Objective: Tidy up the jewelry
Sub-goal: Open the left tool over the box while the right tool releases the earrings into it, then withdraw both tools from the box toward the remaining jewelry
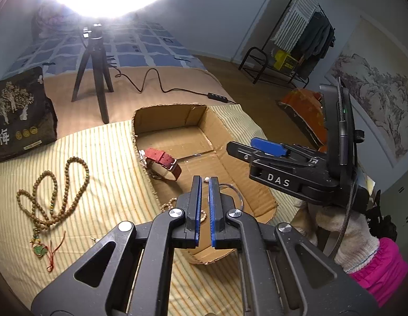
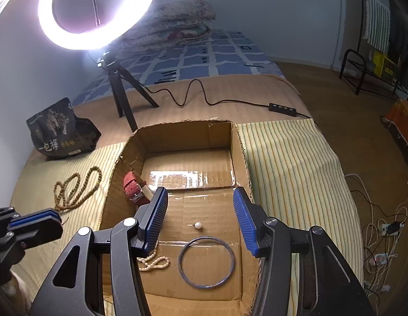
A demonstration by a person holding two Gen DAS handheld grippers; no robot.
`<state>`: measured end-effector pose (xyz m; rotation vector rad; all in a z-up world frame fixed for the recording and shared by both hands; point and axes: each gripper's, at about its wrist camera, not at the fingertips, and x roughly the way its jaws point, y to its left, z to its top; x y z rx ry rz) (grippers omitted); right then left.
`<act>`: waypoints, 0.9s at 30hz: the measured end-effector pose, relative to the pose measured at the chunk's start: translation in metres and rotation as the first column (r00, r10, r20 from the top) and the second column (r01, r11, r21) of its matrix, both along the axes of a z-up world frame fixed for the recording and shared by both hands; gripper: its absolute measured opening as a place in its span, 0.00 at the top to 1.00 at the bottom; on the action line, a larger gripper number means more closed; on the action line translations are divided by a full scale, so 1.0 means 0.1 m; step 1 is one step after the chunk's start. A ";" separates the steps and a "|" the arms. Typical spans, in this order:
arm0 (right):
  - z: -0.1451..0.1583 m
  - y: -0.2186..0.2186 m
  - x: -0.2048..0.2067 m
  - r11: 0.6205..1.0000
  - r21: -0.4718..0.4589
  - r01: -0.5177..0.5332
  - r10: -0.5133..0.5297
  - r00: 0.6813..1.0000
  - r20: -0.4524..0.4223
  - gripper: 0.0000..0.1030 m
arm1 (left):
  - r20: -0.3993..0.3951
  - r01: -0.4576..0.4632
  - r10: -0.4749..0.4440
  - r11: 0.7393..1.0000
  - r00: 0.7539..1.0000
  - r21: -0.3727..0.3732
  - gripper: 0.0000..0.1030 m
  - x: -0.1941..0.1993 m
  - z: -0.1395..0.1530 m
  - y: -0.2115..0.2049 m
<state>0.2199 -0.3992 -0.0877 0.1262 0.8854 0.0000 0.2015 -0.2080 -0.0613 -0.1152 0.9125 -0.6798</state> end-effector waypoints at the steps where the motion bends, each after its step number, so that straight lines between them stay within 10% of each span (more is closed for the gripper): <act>1: 0.01 0.01 -0.01 1.000 -0.004 0.000 0.000 1.000 0.001 0.50 | 0.002 -0.001 0.001 1.000 1.000 0.004 0.98 -0.01 0.01 0.02; 3: 0.02 0.03 -0.03 1.000 -0.013 -0.001 0.001 1.000 0.004 0.48 | 0.006 -0.006 0.006 1.000 1.000 0.014 0.95 -0.01 0.02 0.07; 7: 0.06 0.08 -0.07 1.000 -0.029 0.003 -0.003 1.000 0.015 0.40 | 0.037 -0.033 0.033 0.999 0.999 0.019 0.51 -0.03 0.05 0.20; 27: 0.31 0.61 -0.24 0.998 -0.022 -0.066 0.068 0.995 0.080 0.25 | 0.103 -0.237 0.230 0.970 0.968 0.059 0.41 0.06 0.24 1.38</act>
